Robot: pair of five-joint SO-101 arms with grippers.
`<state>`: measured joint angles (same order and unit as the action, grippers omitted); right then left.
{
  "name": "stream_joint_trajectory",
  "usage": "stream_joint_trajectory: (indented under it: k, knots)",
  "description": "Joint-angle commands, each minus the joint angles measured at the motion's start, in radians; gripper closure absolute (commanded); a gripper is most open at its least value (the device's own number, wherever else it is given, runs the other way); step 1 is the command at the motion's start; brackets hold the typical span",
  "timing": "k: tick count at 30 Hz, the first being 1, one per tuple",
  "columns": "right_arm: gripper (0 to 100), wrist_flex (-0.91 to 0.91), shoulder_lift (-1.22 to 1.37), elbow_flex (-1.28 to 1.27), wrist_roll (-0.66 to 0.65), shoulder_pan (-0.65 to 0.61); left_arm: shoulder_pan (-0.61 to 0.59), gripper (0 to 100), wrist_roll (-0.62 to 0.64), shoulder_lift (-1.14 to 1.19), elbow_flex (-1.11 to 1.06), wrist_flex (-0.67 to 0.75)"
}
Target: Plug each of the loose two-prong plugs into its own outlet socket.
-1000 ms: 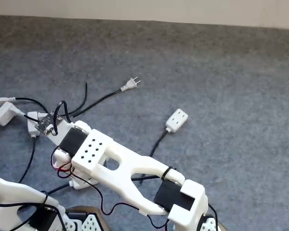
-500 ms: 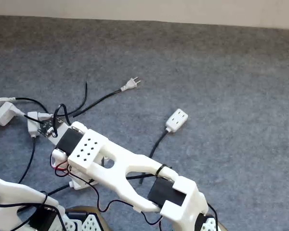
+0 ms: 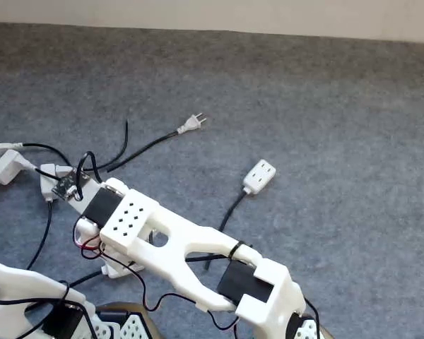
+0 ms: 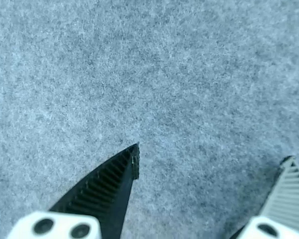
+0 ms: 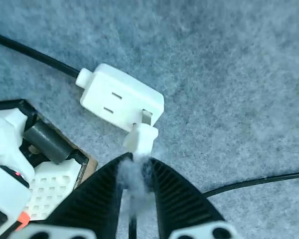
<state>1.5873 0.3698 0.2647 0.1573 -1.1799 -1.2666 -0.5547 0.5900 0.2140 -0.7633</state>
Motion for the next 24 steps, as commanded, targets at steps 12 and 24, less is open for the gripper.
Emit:
stream_joint_trajectory:
  k: [12,24]
  knots:
    - [99.4,-0.039,0.236,0.094,-0.012,0.035,-0.015,59,-0.005,-0.008,0.038,0.015]
    - [81.9,-0.050,0.101,0.162,-0.107,0.077,0.027,59,-0.026,-0.018,0.114,-0.206]
